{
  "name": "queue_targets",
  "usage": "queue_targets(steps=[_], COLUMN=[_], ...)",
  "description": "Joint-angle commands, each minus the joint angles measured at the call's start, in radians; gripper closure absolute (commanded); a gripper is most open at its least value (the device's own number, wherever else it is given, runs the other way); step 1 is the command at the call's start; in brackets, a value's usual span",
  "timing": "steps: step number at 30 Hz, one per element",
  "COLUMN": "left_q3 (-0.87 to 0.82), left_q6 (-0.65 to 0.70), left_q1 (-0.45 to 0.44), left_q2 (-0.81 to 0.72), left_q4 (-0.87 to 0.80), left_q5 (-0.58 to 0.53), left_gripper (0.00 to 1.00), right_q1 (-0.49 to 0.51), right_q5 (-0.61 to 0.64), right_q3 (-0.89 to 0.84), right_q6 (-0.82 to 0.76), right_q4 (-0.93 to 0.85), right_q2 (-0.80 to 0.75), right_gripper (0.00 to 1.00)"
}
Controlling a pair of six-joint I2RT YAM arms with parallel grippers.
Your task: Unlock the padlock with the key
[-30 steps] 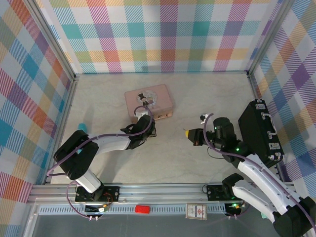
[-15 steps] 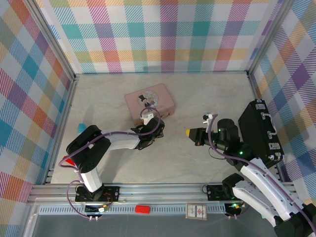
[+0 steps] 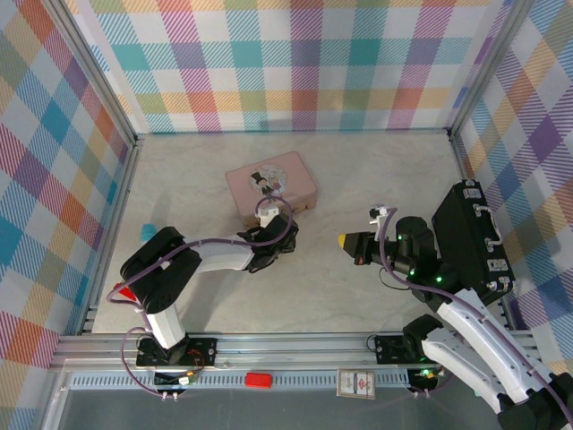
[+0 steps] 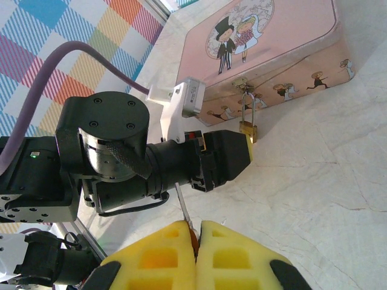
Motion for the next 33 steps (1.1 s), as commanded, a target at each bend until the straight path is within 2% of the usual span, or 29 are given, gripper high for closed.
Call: queue_targets(steps=[1, 4, 7, 12, 17, 22, 27, 33], left_q3=[0.02, -0.006, -0.054, -0.043, -0.016, -0.013, -0.011, -0.007], left_q6=[0.098, 0.21, 0.347, 0.472, 0.496, 0.503, 0.496, 0.464], left_q1=[0.013, 0.041, 0.08, 0.131, 0.174, 0.201, 0.208, 0.215], left_q2=[-0.033, -0.054, -0.076, -0.065, -0.025, -0.018, 0.029, 0.075], left_q4=[-0.035, 0.013, 0.117, 0.111, 0.062, 0.068, 0.142, 0.23], left_q5=[-0.038, 0.01, 0.168, 0.327, 0.371, 0.358, 0.38, 0.395], left_gripper=[0.44, 0.38, 0.37, 0.4, 0.43, 0.44, 0.43, 0.48], right_q1=[0.003, 0.003, 0.003, 0.003, 0.004, 0.003, 0.003, 0.003], right_q5=[0.008, 0.008, 0.006, 0.002, -0.003, -0.003, -0.019, -0.045], right_q3=[-0.005, -0.006, -0.006, -0.001, 0.003, 0.002, -0.005, -0.016], right_q6=[-0.003, -0.001, -0.002, -0.005, -0.004, -0.008, 0.0, 0.008], right_q4=[-0.001, -0.001, -0.001, 0.005, 0.006, 0.004, 0.028, 0.052], right_q2=[-0.012, -0.013, -0.011, -0.009, -0.005, -0.006, 0.02, 0.031], right_gripper=[1.0, 1.0, 1.0, 1.0, 1.0, 1.0, 1.0, 1.0])
